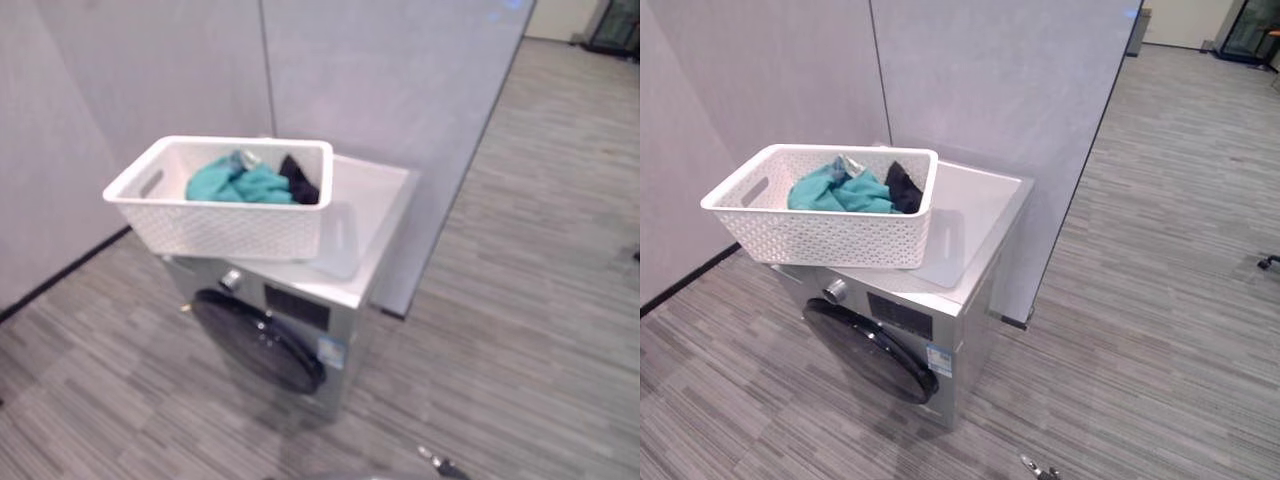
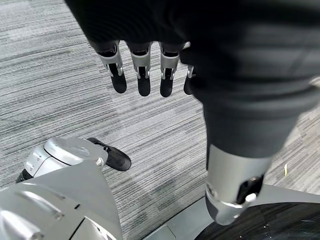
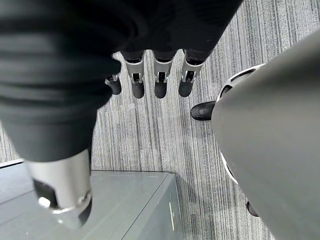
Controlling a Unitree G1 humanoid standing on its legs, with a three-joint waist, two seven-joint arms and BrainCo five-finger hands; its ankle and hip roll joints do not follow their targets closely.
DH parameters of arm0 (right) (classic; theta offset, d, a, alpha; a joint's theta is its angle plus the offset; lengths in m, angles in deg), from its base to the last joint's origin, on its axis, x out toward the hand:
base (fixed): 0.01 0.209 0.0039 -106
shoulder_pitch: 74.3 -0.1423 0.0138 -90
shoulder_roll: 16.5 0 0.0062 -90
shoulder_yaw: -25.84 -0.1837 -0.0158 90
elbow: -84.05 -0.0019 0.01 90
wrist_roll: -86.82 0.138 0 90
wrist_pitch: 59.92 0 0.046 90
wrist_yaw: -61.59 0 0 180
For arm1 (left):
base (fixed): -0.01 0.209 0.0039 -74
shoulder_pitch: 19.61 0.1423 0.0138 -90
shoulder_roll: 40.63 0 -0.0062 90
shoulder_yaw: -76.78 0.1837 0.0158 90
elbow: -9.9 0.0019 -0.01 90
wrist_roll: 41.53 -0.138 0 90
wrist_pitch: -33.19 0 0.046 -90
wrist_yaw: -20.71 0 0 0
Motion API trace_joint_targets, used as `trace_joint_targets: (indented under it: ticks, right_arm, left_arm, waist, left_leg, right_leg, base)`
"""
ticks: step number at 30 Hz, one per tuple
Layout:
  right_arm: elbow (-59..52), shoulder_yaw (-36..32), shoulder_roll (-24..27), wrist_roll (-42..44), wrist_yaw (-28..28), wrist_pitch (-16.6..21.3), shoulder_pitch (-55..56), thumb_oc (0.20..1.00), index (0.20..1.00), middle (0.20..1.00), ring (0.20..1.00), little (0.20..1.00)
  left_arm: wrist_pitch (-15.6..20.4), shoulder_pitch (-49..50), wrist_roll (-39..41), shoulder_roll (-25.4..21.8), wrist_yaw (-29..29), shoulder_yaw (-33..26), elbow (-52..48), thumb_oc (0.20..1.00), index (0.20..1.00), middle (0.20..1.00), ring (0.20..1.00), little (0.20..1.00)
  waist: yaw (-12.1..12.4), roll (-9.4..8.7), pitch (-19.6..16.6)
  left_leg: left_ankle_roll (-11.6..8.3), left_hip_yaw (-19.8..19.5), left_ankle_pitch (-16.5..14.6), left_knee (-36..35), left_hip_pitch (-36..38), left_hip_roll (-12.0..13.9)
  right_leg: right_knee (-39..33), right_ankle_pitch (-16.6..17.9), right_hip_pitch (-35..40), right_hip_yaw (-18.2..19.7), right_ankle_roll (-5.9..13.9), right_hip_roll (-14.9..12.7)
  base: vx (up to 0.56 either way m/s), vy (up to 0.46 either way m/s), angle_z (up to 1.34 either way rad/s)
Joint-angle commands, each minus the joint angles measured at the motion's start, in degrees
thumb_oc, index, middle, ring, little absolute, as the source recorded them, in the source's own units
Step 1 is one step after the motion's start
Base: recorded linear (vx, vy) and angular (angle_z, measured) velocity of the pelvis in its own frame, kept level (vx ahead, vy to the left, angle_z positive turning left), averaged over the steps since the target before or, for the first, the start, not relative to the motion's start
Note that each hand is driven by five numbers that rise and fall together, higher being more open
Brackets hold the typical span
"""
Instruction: Grab the laundry basket,head to the washer,open it,put in the laundry and shut it.
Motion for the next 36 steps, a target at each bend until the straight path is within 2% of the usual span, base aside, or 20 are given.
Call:
trace_joint_targets:
  ticks: [1,4,8,16,21,24,27,29,30,31,33,35,36]
  right_arm:
    - [-1.4,-1.8,-2.2,1.6,-0.2,0.4,-0.3,1.000,1.000,1.000,1.000,1.000]
    - [-1.7,-1.7,-2.2,1.6,-0.2,0.5,-0.1,1.000,1.000,1.000,1.000,1.000]
    - [-6.1,2.9,-0.9,-3.0,-0.1,1.0,0.8,1.000,1.000,1.000,1.000,1.000]
    - [-7.7,4.5,-0.4,-3.1,-0.3,1.1,0.5,1.000,1.000,1.000,1.000,1.000]
    - [-10.9,7.5,0.8,-4.9,-0.5,1.2,0.3,1.000,1.000,1.000,1.000,1.000]
    - [-13.0,10.1,2.1,-6.4,-0.5,1.5,-0.4,1.000,1.000,1.000,1.000,1.000]
    - [-14.9,12.4,3.9,-8.1,0.0,1.9,-1.5,1.000,1.000,1.000,1.000,1.000]
    - [-15.9,12.9,4.3,-8.3,0.1,1.9,-1.8,1.000,1.000,1.000,1.000,1.000]
    - [-19.9,15.6,6.4,-10.5,0.0,2.1,-2.3,1.000,1.000,1.000,1.000,1.000]
    - [-24.2,18.1,8.6,-12.8,0.0,2.8,-2.7,1.000,1.000,1.000,1.000,1.000]
    - [-26.3,19.1,9.5,-13.4,-0.3,2.9,-2.9,1.000,1.000,1.000,1.000,1.000]
    - [-31.0,21.8,11.5,-14.0,-1.4,3.3,-4.4,1.000,1.000,1.000,1.000,1.000]
    - [-31.0,21.8,11.5,-14.0,-1.4,3.3,-4.4,1.000,1.000,1.000,1.000,1.000]
  left_arm:
    - [1.1,-2.9,-0.4,-0.8,-0.7,0.2,1.7,1.000,1.000,1.000,1.000,1.000]
    - [1.2,-2.8,-0.4,-0.6,-0.8,0.4,1.5,1.000,1.000,1.000,1.000,1.000]
    - [1.4,-2.6,-1.0,-0.3,-0.7,1.1,1.0,1.000,1.000,1.000,1.000,1.000]
    - [1.5,-2.7,-1.5,-0.1,-0.6,1.4,0.1,1.000,1.000,1.000,1.000,1.000]
    - [1.5,-2.5,-1.5,0.3,-0.7,1.6,-1.6,1.000,1.000,1.000,1.000,1.000]
    - [1.8,-2.4,-1.1,0.9,-0.6,1.5,-3.0,1.000,1.000,1.000,1.000,1.000]
    - [2.1,-2.6,-1.0,1.1,-0.2,1.6,-4.5,1.000,1.000,1.000,1.000,1.000]
    - [2.1,-2.5,-0.9,1.2,-0.1,1.6,-4.9,1.000,1.000,1.000,1.000,1.000]
    - [2.5,-2.4,-0.5,1.8,0.1,1.5,-6.3,1.000,1.000,1.000,1.000,1.000]
    - [2.7,-2.2,-0.6,2.0,0.0,1.3,-7.3,1.000,1.000,1.000,1.000,1.000]
    - [2.7,-2.0,-0.5,2.2,-0.1,1.3,-7.9,1.000,1.000,1.000,1.000,1.000]
    - [2.7,-1.3,-0.2,2.4,-0.5,0.9,-9.0,1.000,1.000,1.000,1.000,1.000]
    - [2.7,-1.3,-0.2,2.4,-0.5,0.9,-9.0,1.000,1.000,1.000,1.000,1.000]
  waist:
    - [0.8,-0.28,2.0]
    - [0.7,-0.24,2.1]
    - [0.6,-0.18,2.5]
    - [0.9,-0.06,3.0]
    - [1.6,0.61,4.1]
    - [2.1,1.23,5.1]
    - [2.7,1.63,6.0]
    - [2.7,1.70,6.2]
    - [3.0,2.00,7.1]
    - [3.0,1.58,7.9]
    - [2.9,1.36,7.7]
    - [3.1,0.06,7.9]
    - [3.0,0.04,7.7]
  left_leg:
    - [-1.53,-3.2,0.1,0.8,-2.4,3.7]
    - [-1.67,-3.2,0.3,0.8,-2.3,3.9]
    - [-2.03,-3.8,1.1,0.8,-2.5,4.5]
    - [-2.42,-4.4,1.8,0.8,-2.7,5.1]
    - [-2.97,-5.5,3.6,0.8,-2.8,6.1]
    - [-3.61,-6.9,5.4,0.8,-3.9,6.7]
    - [-4.84,-8.5,9.3,0.8,-5.9,7.4]
    - [-4.95,-8.9,9.9,0.8,-6.6,7.6]
    - [-5.54,-8.8,13.3,0.8,-8.0,8.2]
    - [-4.59,-7.1,12.9,0.8,-6.6,8.3]
    - [-4.13,-6.2,12.3,0.8,-6.0,8.5]
    - [-2.53,-5.6,8.4,5.3,-3.9,9.1]
    - [-2.50,-5.7,8.5,5.4,-4.2,9.1]
  right_leg:
    - [0.3,-6.8,6.6,-0.4,1.88,-3.4]
    - [0.3,-7.1,6.9,-0.4,1.72,-3.2]
    - [0.3,-7.5,7.2,-0.6,1.23,-2.3]
    - [0.3,-7.9,7.7,-0.7,0.70,-1.5]
    - [0.3,-8.6,8.2,-0.7,-0.10,-0.1]
    - [0.3,-9.0,8.3,-1.0,-0.43,0.6]
    - [0.3,-9.2,8.2,-1.3,-0.82,1.3]
    - [0.3,-9.3,8.2,-1.5,-0.89,1.5]
    - [0.3,-9.3,8.3,-2.1,-0.94,1.6]
    - [0.3,-9.2,8.6,-2.1,-1.06,1.3]
    - [0.3,-9.1,8.5,-2.2,-1.03,1.2]
    - [0.3,-8.7,8.6,-1.5,-1.36,0.6]
    - [0.3,-8.6,8.4,-1.6,-1.36,0.6]
  base:
    - [-0.01,-0.039,0.03]
    - [-0.02,-0.042,0.03]
    - [-0.03,-0.055,0.06]
    - [-0.01,-0.050,0.05]
    - [-0.03,-0.097,0.02]
    - [-0.06,-0.073,0.10]
    - [-0.08,-0.071,0.17]
    - [-0.06,-0.032,0.02]
    - [-0.09,-0.018,0.07]
    - [-0.09,-0.017,0.08]
    - [-0.02,-0.008,0.08]
    - [-0.02,-0.002,0.06]
    - [-0.02,0.060,-0.09]
